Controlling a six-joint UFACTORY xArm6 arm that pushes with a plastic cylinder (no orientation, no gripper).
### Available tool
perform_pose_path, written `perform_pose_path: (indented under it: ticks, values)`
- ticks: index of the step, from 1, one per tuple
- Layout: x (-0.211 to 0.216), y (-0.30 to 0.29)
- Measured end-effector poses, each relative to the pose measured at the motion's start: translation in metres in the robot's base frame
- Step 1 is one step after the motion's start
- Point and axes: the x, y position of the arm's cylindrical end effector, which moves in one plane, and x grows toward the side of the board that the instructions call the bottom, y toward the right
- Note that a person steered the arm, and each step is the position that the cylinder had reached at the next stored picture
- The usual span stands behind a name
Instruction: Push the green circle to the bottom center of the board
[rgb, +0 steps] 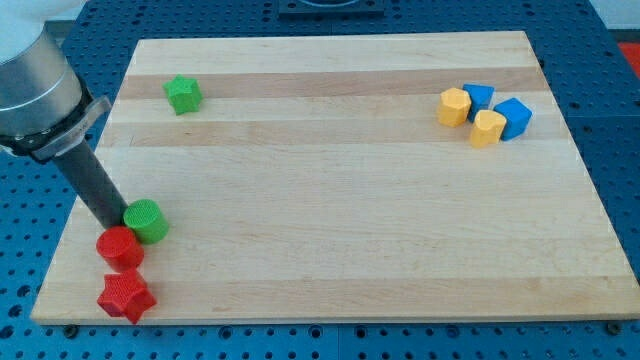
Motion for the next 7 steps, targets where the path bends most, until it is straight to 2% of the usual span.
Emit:
perform_pose_path:
  ticks: [2,3,4,6,7]
  values:
    - [-0.001,0.132]
    - [-0.001,0.168]
    - [-0.001,0.17]
    - [-0.044,0.117]
    - [0.013,0.138]
